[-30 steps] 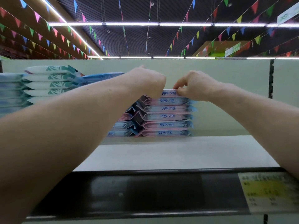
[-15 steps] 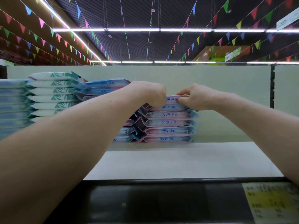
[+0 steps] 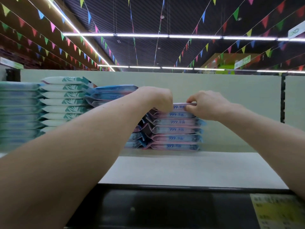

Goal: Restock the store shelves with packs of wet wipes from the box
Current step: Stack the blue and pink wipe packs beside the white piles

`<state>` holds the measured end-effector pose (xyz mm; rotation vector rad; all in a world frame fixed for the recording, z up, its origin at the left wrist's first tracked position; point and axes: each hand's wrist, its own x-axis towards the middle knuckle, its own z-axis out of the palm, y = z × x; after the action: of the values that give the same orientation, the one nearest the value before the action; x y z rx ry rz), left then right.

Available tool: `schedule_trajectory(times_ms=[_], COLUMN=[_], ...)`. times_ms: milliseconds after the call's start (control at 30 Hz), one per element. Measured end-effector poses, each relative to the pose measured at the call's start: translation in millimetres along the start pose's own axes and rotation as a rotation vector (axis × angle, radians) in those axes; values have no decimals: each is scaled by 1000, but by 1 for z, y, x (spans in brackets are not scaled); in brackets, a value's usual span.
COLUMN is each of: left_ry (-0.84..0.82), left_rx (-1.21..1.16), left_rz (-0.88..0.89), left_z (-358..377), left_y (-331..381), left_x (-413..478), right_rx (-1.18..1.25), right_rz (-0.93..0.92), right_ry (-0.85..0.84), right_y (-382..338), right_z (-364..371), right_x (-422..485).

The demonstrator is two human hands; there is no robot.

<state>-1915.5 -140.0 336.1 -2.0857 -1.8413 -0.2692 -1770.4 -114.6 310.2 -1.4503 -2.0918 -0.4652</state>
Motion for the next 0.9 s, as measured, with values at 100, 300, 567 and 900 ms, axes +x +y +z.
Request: schedule_trajectory(times_ms=[100,300,567,900], left_ry=[13,100,238,263], left_rx=[-16,-126,-161,-54], left_rz=[7,-9,-51,-79], left_z=[2,10,11,7], left_y=[-3,-9,-7,7], left_x=[2,4,-3,-16], right_rx=[6,8,39,21], right_rz=[-20,-123,-151,-128], right_ry=[-4,95,85,-44], right_y=[-1,-1,-3,-6], right_z=[1,3,3,-12], right_x=[-1,-3,-3,-14])
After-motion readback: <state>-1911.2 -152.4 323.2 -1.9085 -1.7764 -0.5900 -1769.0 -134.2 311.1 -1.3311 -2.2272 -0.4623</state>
